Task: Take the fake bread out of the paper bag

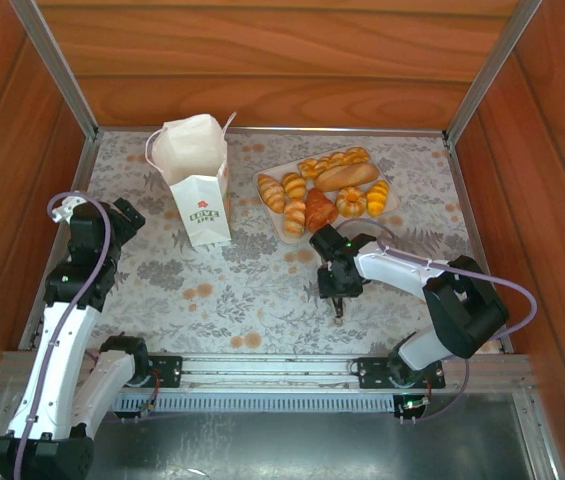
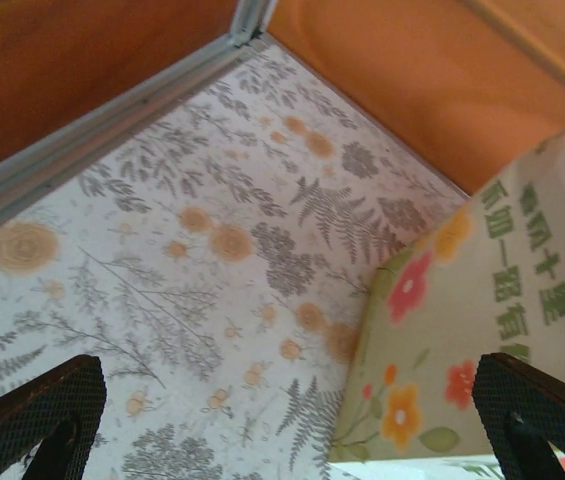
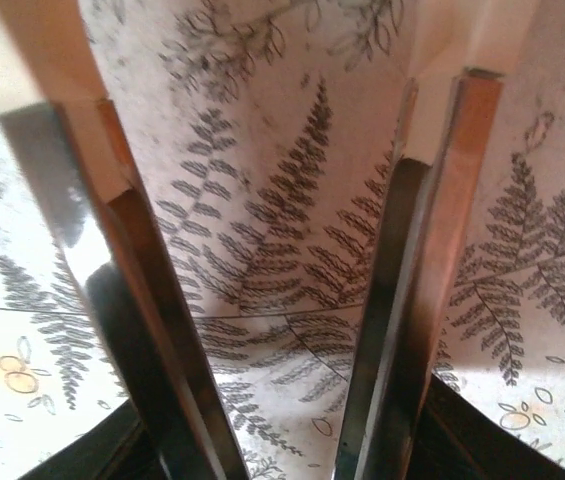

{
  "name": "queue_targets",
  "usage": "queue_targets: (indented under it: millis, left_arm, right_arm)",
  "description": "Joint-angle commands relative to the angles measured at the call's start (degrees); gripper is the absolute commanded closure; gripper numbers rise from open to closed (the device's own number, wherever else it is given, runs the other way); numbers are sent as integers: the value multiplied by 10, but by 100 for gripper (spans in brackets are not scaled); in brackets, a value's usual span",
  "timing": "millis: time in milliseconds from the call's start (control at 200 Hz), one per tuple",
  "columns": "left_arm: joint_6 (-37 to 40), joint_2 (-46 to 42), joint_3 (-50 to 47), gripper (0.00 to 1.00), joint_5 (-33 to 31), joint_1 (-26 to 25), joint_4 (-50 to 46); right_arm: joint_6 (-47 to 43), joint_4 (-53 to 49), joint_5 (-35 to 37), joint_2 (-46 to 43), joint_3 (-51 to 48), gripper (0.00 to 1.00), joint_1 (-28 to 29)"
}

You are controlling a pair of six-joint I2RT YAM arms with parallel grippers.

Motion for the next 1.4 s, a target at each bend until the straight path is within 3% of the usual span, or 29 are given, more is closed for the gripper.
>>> queue_targets:
  millis: [0,135,155,175,195,500,750,950,1065,1199,1309,1394]
  left_arm:
    - [-6,-11,-13,0,-49,0,5]
    - [-17,-14,-26,0,-58,0,12]
    - [-18,-14,-27,0,-58,0,12]
    - [-19,-14,-28,0,-57,0,13]
    - [-19,-14,-29,0,-57,0,14]
    - [-18,-15,-32,0,-64,1,16]
    - [-6,-22,-47,0,-98,1,19]
    - [17,-51,-100,0,-130,3,54]
    - [66,-96,-164,0,-124,2,138]
    - [131,-135,-233,0,-119,3,244]
    - [182,-132,-273,0,-113,2,313]
    - [214,-106,-291,0,-101,3,351]
  right_arm:
    - [19,-35,13,-12,-12,46,6]
    - [20,-49,17,-20,-22,41,7]
    - [21,-51,17,-22,-23,26,8]
    - [20,-52,17,-22,-23,5,7]
    - [18,-53,17,-24,-23,0,7]
    - [17,-108,39,-87,18,0,7]
    - [32,-160,143,-194,86,0,-18]
    - [9,-107,226,-261,85,0,-77]
    - [-2,-67,288,-278,75,0,-114]
    - [-20,0,310,-281,58,0,-165]
    - [18,40,379,-280,27,0,-189]
    - [-10,128,389,-295,-21,0,-203]
